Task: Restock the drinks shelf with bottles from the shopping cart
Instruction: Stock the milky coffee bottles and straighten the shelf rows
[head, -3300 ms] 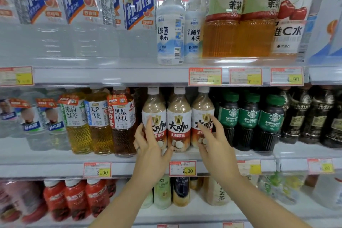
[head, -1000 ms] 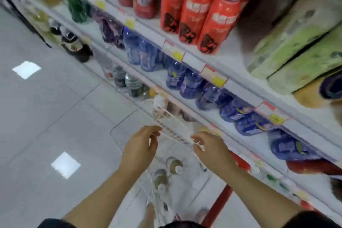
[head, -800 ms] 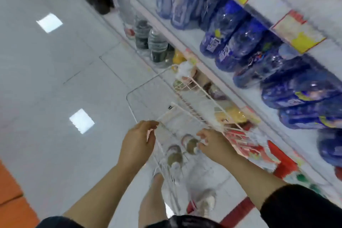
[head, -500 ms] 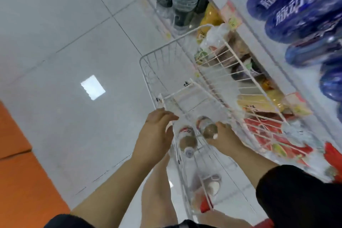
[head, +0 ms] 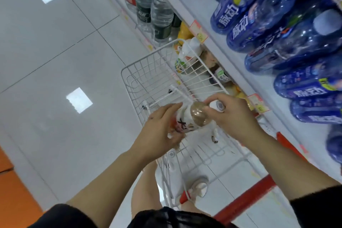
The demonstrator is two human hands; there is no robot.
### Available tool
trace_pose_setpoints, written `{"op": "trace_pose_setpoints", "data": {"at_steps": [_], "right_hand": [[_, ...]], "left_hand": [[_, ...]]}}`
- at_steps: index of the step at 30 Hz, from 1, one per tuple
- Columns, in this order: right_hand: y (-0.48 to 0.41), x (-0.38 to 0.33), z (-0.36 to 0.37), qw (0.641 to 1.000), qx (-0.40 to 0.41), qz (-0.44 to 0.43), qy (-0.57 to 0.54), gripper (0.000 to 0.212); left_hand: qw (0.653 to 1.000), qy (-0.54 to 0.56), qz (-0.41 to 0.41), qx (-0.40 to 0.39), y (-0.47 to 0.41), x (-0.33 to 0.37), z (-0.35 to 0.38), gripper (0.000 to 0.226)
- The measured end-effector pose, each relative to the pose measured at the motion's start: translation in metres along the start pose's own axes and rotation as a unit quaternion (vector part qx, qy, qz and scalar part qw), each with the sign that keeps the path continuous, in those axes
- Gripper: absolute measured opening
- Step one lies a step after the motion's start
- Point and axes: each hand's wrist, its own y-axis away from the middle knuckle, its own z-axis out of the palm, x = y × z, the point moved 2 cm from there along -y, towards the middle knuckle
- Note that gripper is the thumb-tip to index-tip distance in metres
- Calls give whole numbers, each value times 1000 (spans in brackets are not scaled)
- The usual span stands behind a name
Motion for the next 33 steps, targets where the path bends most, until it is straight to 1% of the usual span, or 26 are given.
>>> {"op": "trace_pose_setpoints", "data": {"at_steps": [2, 4, 6, 7, 9, 10, 12, 14, 16, 18, 20, 21, 23, 25, 26, 30, 32, 33], "right_hand": [[0, -20, -13, 999, -2, -23, -44, 8], [0, -34, -17, 994, -17, -27, -109, 11], [-1, -40, -11, 979, -46, -20, -198, 21], [-1, -37, -4, 975, -55, -14, -215, 28], [0, -18, 19, 983, -62, 8, -174, 48], [1, -4, 34, 988, -72, 24, -135, 53], [8, 26, 69, 989, -126, 54, -62, 46], [14, 51, 105, 975, -216, 54, 15, 41], [15, 70, 137, 956, -282, 33, 75, 38], [13, 86, 165, 938, -329, -6, 113, 38], [12, 97, 186, 915, -367, -38, 162, 49], [12, 101, 193, 909, -373, -39, 181, 50], [10, 103, 197, 913, -345, -41, 213, 42], [5, 99, 188, 932, -285, -49, 216, 30], [1, 94, 178, 942, -260, -47, 205, 27], [-1, 64, 117, 972, -173, -44, 154, 28], [12, 45, 78, 986, -113, -27, 116, 24], [21, 36, 57, 992, -80, -11, 95, 26]], "left_hand": [[1000, 16, -3, -3, -4, 10, -4, 84], [999, 28, -15, 9, -4, 12, -12, 87], [998, 39, -23, 38, 0, 10, -21, 86], [996, 59, -37, 54, 4, 7, -25, 84], [986, 118, -78, 89, 14, -1, -32, 79], [979, 142, -100, 105, 20, -6, -35, 77], [968, 163, -139, 131, 33, -19, -38, 74], [961, 167, -166, 148, 43, -30, -40, 74], [957, 168, -177, 158, 52, -42, -40, 74], [954, 172, -185, 163, 58, -50, -38, 73], [950, 179, -193, 168, 62, -56, -35, 72], [948, 181, -197, 171, 64, -58, -34, 70], [948, 177, -202, 173, 66, -59, -32, 69], [948, 173, -204, 172, 67, -56, -31, 70], [948, 174, -205, 172, 68, -53, -31, 71], [950, 182, -194, 166, 68, -25, -34, 74], [954, 184, -174, 164, 66, 2, -38, 73], [956, 186, -160, 162, 65, 18, -41, 71]]}}
